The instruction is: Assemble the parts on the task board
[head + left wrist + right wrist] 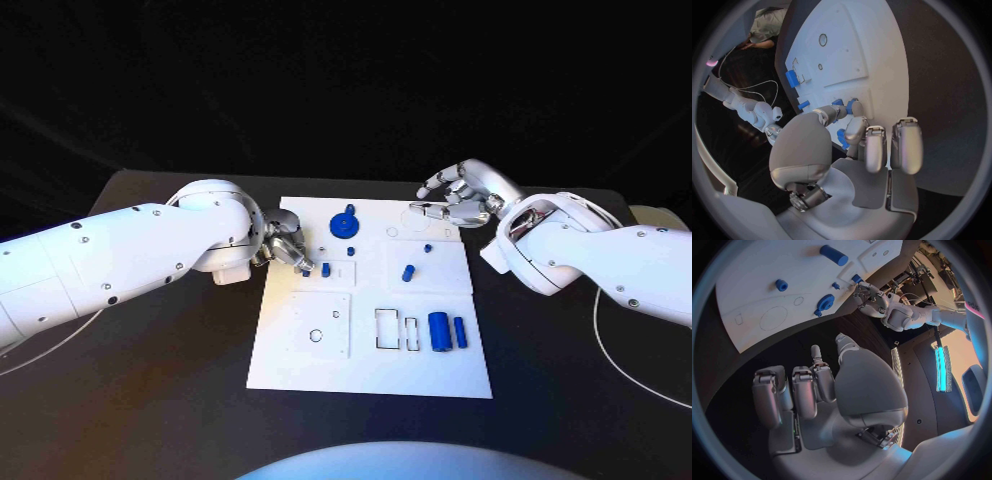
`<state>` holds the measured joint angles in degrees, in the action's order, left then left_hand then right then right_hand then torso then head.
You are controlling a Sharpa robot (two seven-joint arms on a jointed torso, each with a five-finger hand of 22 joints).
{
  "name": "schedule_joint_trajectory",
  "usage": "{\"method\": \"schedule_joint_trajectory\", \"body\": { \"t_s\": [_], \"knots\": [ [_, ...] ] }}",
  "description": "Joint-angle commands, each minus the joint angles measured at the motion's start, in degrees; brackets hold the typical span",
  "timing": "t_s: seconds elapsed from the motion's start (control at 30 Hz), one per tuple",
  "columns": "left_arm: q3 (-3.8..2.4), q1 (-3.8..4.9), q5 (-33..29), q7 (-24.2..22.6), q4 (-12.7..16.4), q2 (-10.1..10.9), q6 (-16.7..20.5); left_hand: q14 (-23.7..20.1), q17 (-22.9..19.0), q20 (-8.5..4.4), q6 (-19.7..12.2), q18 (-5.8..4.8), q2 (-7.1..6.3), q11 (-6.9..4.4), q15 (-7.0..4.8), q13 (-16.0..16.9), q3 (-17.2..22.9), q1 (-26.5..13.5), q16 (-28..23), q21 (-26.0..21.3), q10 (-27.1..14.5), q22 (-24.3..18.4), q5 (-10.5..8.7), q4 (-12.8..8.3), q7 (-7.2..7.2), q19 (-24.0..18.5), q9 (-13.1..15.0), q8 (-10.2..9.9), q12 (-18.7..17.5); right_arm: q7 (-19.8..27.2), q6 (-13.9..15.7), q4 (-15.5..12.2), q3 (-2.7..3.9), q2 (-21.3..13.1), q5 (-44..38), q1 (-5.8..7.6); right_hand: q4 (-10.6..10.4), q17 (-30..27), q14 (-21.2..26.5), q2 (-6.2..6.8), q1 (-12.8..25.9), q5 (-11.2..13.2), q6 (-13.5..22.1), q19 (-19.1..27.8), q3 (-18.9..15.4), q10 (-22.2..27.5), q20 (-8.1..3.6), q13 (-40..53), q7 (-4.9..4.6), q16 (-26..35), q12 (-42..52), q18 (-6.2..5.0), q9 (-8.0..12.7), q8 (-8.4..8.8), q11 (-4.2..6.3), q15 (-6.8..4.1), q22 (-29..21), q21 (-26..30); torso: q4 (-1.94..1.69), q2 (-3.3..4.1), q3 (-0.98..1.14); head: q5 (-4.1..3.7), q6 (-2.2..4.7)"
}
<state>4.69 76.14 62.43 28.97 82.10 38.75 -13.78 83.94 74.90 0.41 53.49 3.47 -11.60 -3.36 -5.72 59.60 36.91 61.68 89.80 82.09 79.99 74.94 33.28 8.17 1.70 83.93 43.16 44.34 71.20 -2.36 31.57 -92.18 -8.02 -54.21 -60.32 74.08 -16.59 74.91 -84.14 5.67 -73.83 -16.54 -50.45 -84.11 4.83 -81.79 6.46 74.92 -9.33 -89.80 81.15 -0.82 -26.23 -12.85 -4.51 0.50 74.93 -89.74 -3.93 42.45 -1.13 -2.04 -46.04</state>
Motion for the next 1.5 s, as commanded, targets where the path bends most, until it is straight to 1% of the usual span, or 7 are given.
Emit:
{"method": "schedule_joint_trajectory", "body": {
  "t_s": [0.03, 0.43, 0.63, 0.9, 1.13, 1.37, 1.5],
  "knots": [
    [0.3, -0.38, 0.8, 0.3, 0.1, -0.3, -2.7, 6.1, 15.1, -0.33, 1.3, -0.56, 0.82, -0.03, -0.51, 0.0, 6.9, 0.3, 0.2, 0.3, 0.4, 1.4, -0.04, -7.3, -1.14, 1.2, -0.1, 0.1, 0.3, 0.1, -0.6, -0.1, 0.0, 0.0, -0.7, -0.03, 0.0, 14.4, -5.7, -0.02, 0.7, -0.3, -0.1, -5.9, 0.2, 0.1, -0.31, 6.8, 0.43, 0.1, -0.2, 0.82, -0.1, -0.2, 0.25, -0.36, 15.1, -0.3, 0.0, 0.03, -0.02, -0.03, 0.0],
    [0.31, -0.39, 2.4, 0.5, 0.1, -0.3, -2.5, 6.1, 15.1, -0.4, 1.6, -0.67, 1.15, -0.13, -0.62, 0.1, 7.4, 1.1, 0.2, 0.6, 0.6, 1.9, 0.66, -7.7, -1.19, 1.5, -0.2, 0.0, 0.1, 0.1, -0.6, -0.1, 0.0, 0.0, -0.7, -0.03, 0.0, 14.3, -5.7, 0.0, 0.7, -0.4, -0.1, -5.9, 0.3, 0.1, -0.33, 6.8, 0.44, 0.1, -0.2, 0.82, -0.1, -0.25, 0.26, -0.37, 15.1, -0.3, -0.09, -0.03, -0.04, -0.01, -0.1],
    [0.31, -0.39, 2.9, 0.6, 0.0, -0.3, -1.8, 6.1, 15.1, -0.42, 1.9, -0.75, 1.02, -0.15, -0.64, 0.1, 7.8, 1.1, 0.2, 0.8, 0.8, 2.3, 2.11, -7.7, -1.2, 1.6, -0.2, 0.0, 0.0, 0.1, -0.6, -0.1, 0.0, 0.0, -0.7, -0.03, 0.0, 14.3, -5.7, 0.0, 0.7, -0.4, -0.1, -5.9, 0.3, 0.1, -0.33, 6.8, 0.44, 0.1, -0.2, 0.82, -0.1, -0.25, 0.26, -0.37, 15.1, -0.3, -0.13, -0.05, -0.02, 0.08, -0.12],
    [0.31, -0.39, 3.2, 0.7, -0.1, -0.3, -1.5, 6.1, 15.1, -0.46, 2.2, -0.84, 0.84, -0.21, -0.68, 0.2, 8.1, 0.8, 0.2, 1.1, 1.0, 2.7, 3.93, -7.6, -1.27, 1.8, -0.1, 0.1, -0.1, 0.1, -0.6, 0.0, 0.0, 0.1, -0.7, -0.03, 0.0, 14.3, -5.7, 0.0, 0.7, -0.4, -0.1, -5.9, 0.3, 0.1, -0.33, 6.8, 0.44, 0.1, -0.2, 0.82, -0.1, -0.25, 0.26, -0.37, 15.1, -0.3, 0.01, 0.01, -0.02, 0.17, -0.13],
    [0.31, -0.39, 2.7, 0.8, 0.0, -0.2, -1.6, 6.1, 15.1, -0.46, 2.2, -0.86, 0.82, -0.23, -0.69, 0.2, 8.1, 0.8, 0.2, 1.1, 1.0, 2.8, 4.19, -7.5, -1.29, 1.9, -0.1, 0.2, -0.1, 0.1, -0.5, 0.0, 0.0, 0.1, -0.7, -0.03, 0.0, 14.3, -5.7, 0.0, 0.7, -0.4, -0.1, -5.9, 0.3, 0.1, -0.33, 6.8, 0.44, 0.1, -0.2, 0.82, -0.1, -0.25, 0.26, -0.37, 15.1, -0.3, -0.04, 0.03, -0.02, 0.1, -0.03],
    [0.31, -0.39, 1.7, 0.8, 0.0, -0.4, -1.7, 6.1, 15.1, -0.47, 2.3, -0.86, 0.82, -0.22, -0.69, 0.3, 8.1, 0.7, 0.2, 1.1, 1.1, 2.8, 4.3, -7.5, -1.28, 1.9, -0.1, 0.2, -0.1, 0.1, -0.5, 0.0, 0.0, 0.0, -0.8, -0.03, 0.0, 14.3, -5.7, 0.0, 0.7, -0.4, -0.1, -5.9, 0.3, 0.1, -0.33, 6.8, 0.44, 0.1, -0.2, 0.82, -0.1, -0.25, 0.26, -0.37, 15.1, -0.3, 0.02, 0.04, -0.04, 0.12, -0.05],
    [0.31, -0.4, 1.0, 0.8, 0.0, -0.6, -2.0, 6.1, 15.1, -0.49, 2.2, -0.84, 0.84, -0.18, -0.7, 0.2, 7.6, 0.2, 0.2, 1.1, 1.1, 2.7, 4.04, -6.9, -1.26, 1.8, -0.1, 0.2, -0.2, 0.1, -0.5, 0.0, 0.0, 0.1, -0.8, -0.03, 0.0, 14.3, -5.7, 0.0, 0.7, -0.4, -0.1, -5.9, 0.3, 0.1, -0.33, 6.8, 0.44, 0.1, -0.2, 0.82, -0.1, -0.25, 0.26, -0.37, 15.1, -0.3, -0.02, 0.03, -0.05, 0.06, -0.08]
  ]
}}
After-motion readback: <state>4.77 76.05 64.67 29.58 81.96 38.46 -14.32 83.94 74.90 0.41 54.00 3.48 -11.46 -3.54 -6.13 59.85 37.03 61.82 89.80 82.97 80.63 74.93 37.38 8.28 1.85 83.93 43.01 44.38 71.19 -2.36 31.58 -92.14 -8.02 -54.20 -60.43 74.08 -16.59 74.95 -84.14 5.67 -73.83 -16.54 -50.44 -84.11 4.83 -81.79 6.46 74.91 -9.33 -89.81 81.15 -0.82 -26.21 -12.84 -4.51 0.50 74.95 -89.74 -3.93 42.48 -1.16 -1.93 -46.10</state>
